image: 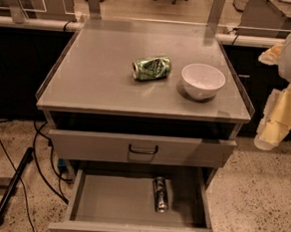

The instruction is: Pick redbull can from middle drawer and place on counter

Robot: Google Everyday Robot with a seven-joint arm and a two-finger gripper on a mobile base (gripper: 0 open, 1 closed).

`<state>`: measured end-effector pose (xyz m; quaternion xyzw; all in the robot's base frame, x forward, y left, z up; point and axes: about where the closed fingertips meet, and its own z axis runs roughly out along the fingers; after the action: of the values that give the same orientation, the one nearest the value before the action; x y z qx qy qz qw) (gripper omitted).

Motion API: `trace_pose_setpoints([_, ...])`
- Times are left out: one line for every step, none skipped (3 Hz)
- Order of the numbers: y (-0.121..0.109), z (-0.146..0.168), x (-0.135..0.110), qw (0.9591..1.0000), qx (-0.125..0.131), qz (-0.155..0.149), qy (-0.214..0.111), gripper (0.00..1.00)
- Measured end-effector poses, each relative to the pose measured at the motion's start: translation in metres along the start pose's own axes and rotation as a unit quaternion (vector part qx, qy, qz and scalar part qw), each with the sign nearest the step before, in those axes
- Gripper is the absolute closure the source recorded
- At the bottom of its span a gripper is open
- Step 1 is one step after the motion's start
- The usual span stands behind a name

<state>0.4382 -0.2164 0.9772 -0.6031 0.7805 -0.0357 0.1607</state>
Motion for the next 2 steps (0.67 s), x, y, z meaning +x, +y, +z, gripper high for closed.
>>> trace_pose_setpoints([0.0, 0.0, 0.0, 1.0, 0.0, 0.0, 0.0, 0.0])
trace_pose_setpoints([0.01, 0.024, -0.001, 0.9997, 0.013, -0.003, -0.019, 0.02])
